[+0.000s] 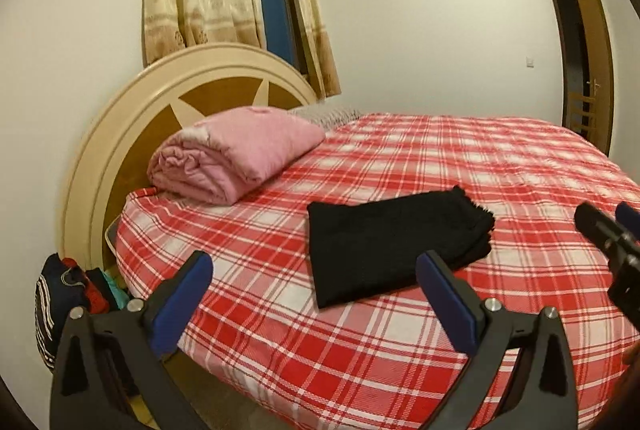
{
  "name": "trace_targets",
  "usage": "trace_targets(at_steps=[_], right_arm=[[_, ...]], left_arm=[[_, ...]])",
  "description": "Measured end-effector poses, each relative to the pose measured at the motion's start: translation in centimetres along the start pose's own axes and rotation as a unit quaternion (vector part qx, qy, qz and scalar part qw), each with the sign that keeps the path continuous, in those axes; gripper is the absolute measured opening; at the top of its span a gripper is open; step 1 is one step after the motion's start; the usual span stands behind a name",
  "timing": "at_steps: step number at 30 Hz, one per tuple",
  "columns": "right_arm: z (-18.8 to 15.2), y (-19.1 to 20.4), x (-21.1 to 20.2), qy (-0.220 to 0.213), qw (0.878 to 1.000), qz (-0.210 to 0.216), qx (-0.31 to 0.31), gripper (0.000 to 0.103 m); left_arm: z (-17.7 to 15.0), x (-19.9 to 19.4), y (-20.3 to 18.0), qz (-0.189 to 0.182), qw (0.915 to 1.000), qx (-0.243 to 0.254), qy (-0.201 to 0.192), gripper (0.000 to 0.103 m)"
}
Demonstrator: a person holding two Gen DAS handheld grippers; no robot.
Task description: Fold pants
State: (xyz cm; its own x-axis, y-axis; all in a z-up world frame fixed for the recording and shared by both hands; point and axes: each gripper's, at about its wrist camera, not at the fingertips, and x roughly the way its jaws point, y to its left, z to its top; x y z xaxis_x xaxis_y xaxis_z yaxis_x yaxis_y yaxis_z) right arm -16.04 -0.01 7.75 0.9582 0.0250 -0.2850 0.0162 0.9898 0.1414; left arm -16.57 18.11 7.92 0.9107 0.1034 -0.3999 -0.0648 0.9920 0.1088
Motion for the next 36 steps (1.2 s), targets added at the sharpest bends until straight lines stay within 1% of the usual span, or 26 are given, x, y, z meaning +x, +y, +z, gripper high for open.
trace_targets(at_steps=[3,5,15,36], right_arm=[[0.4,0.2,-0.8,-0.017,1.000,0.000,-0.001,0.080],[0.4,0.1,-1.1,-0.021,1.000,0.001,0.003,0.080],[0.1,-0.2,-1.2,-0.016,1.000,0.002,0.012,0.080],[0.2,0.2,-1.5,-0.021,1.000,0.005,0.009,0.080]], left_arm=[[0.1,-0.4,-0.2,0.003,1.0000,0.001,-0.004,0.103],[0.0,-0.6,-0.3,0.004,1.0000,0.002,-0.006,0.103],[-0.1,-0.8,-0.3,0.006,1.0000,0.000,-0.003,0.103],[0.0,-0.7,-0.1,0.008,1.0000,0.002,0.003,0.103]])
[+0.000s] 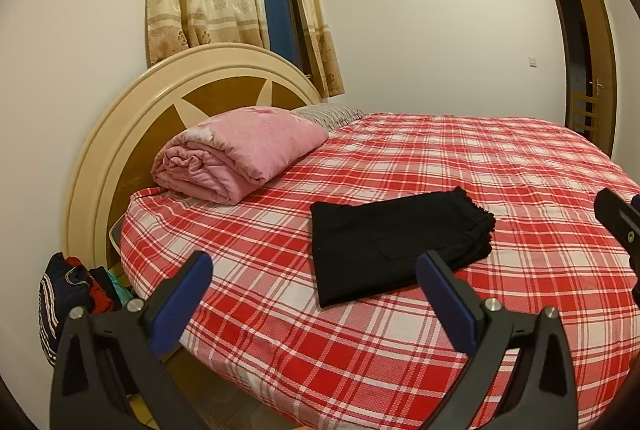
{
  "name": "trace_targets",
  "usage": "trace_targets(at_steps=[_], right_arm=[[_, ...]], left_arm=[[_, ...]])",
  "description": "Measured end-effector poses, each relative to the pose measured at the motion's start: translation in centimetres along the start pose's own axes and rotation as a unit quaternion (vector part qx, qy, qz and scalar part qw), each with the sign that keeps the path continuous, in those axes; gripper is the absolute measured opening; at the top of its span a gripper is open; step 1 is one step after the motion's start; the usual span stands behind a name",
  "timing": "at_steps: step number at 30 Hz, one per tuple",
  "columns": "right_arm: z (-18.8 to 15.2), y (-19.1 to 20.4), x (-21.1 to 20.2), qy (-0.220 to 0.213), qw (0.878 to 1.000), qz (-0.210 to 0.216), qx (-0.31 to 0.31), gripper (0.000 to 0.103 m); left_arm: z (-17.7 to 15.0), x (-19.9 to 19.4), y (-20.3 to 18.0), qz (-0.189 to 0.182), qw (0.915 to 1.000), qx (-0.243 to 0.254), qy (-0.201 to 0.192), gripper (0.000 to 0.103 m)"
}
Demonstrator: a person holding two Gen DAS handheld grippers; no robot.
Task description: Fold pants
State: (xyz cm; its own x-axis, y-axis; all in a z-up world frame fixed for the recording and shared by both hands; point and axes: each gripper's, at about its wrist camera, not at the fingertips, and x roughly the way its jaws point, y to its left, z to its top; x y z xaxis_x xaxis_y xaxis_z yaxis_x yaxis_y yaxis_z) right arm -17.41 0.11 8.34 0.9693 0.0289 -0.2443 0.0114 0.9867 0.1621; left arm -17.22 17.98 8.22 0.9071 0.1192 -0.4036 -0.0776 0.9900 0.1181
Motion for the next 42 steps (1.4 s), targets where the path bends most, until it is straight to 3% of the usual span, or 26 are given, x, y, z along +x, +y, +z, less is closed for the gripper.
trace_targets(at_steps=[42], right_arm=[[-0.02,0.17,-0.41,-0.003,1.000,0.002,0.000,0.080]], left_arm=[[0.12,0.48,0.45,-0.003,0.9998,-0.011,0.014,0.103]])
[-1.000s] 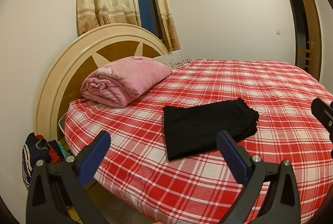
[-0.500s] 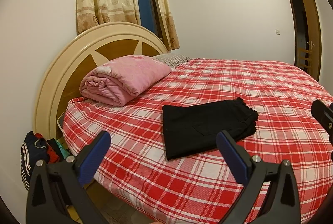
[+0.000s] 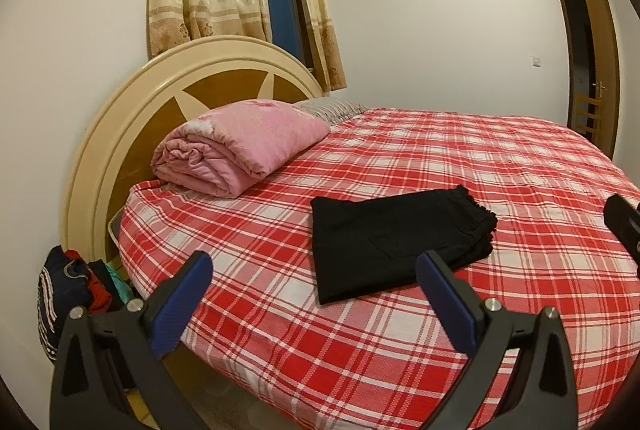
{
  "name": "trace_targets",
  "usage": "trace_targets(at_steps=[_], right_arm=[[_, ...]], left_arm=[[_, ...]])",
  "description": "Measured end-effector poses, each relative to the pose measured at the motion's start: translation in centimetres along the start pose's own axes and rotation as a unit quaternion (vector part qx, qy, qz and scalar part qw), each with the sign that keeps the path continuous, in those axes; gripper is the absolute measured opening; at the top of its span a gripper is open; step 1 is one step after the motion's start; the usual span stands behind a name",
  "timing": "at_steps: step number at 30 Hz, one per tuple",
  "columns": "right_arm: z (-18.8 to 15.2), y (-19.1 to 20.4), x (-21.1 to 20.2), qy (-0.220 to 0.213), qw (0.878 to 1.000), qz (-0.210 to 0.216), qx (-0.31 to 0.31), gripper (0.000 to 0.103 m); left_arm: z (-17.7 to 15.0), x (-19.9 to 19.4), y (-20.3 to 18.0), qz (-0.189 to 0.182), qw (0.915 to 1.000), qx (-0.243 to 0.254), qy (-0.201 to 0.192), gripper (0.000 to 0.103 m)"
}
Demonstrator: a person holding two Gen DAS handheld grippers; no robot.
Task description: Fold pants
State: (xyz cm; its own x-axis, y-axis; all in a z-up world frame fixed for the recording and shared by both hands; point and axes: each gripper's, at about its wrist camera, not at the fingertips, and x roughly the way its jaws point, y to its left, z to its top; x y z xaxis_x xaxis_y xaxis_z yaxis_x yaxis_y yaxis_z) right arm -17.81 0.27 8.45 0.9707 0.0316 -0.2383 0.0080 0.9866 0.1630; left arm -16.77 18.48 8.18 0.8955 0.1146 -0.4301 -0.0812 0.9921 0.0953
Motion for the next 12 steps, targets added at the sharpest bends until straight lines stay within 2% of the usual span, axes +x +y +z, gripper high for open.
trace_targets(at_steps=[7,12], right_arm=[[-0.18,0.02,0.07,0.003,1.000,0.000,0.001,0.080],[-0.20,-0.27,0.12,0.001,1.000,-0.002,0.006,0.080]], left_arm=[[-0.01,-0.19,0.19,-0.029,0.9995,-0.011,-0.003,0.103],[0.09,-0.19,0.04,-0.021,0.9997,-0.004,-0.009,0.103]])
